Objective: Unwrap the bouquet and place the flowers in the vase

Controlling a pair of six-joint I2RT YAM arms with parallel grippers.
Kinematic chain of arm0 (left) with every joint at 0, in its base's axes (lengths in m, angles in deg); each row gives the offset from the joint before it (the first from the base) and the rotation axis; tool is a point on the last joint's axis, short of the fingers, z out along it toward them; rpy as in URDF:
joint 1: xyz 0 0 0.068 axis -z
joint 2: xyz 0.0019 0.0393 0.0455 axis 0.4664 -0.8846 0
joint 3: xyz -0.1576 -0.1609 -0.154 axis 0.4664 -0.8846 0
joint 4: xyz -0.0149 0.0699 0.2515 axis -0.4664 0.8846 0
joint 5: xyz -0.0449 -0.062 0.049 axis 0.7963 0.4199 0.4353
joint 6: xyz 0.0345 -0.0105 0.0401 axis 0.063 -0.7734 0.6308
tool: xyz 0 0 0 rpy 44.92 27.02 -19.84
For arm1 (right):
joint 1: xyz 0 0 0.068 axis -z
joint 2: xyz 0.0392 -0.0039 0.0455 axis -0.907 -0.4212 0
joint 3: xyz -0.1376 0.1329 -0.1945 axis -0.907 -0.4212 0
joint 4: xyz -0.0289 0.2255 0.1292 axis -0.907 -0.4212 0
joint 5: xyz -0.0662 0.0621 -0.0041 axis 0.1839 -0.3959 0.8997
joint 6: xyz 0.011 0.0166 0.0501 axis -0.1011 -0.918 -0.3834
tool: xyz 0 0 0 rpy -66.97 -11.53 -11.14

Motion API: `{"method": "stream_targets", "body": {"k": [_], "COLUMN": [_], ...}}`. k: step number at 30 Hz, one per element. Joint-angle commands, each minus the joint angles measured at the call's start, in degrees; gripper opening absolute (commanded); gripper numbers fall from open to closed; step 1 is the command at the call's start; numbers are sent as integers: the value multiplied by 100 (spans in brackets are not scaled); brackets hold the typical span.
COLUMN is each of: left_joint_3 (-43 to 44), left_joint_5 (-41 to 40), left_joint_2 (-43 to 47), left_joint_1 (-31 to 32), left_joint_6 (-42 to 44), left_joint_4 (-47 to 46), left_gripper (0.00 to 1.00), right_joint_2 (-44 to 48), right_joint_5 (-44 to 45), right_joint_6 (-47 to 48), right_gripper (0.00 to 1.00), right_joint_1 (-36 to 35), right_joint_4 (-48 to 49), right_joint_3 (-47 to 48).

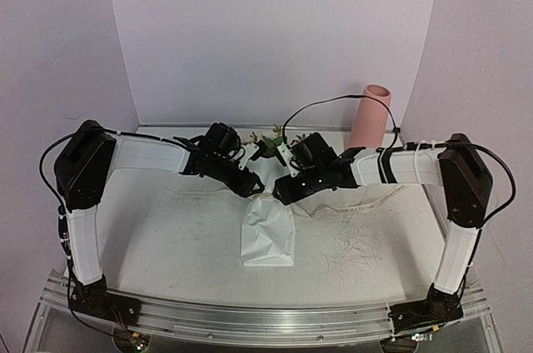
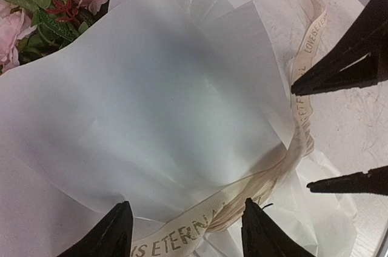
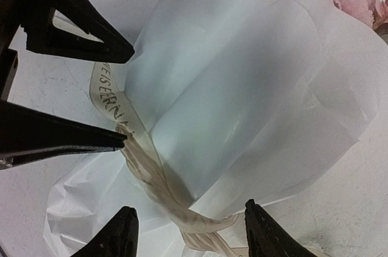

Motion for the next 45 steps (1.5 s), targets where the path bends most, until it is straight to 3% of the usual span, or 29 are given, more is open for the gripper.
{"method": "stream_targets", "body": {"k": [1,9,14,20,26,37,41,45], "left_joint_3": [84,74,-20,-178,-627,-1462,-1534,-1463], "left_joint_5": [-580,-934,-1193,-2297,-2546,-2141,-1056,-432], "left_joint_2": [-14,-93,-199,-249,106,996,1189,1270], "left_joint_1": [156,311,313,313,307,94,94,93], "left_joint_6": [239,292,200,-441,-1210,-2102,-1861,-1341], "left_joint_4": [1,2,15,5,-313,-843,-983,-1002], "left_gripper": [67,72,72,61,54,59,69,69], "right_joint_2": [-243,-344,-148,-8,162,780,989,985], "right_joint_5": [349,675,809,1292,1654,1744,861,-13], "right_joint_6": [-80,-238,-328,-542,-814,-793,-147,314], "right_gripper": [61,61,55,34,29,39,43,42], "right_joint_1": [5,10,9,11,58,149,153,135], "right_joint_4": [-152,-192,-192,-212,-307,-287,68,255], "right_joint_3": [181,182,-12,-238,-478,-830,-934,-816]}}
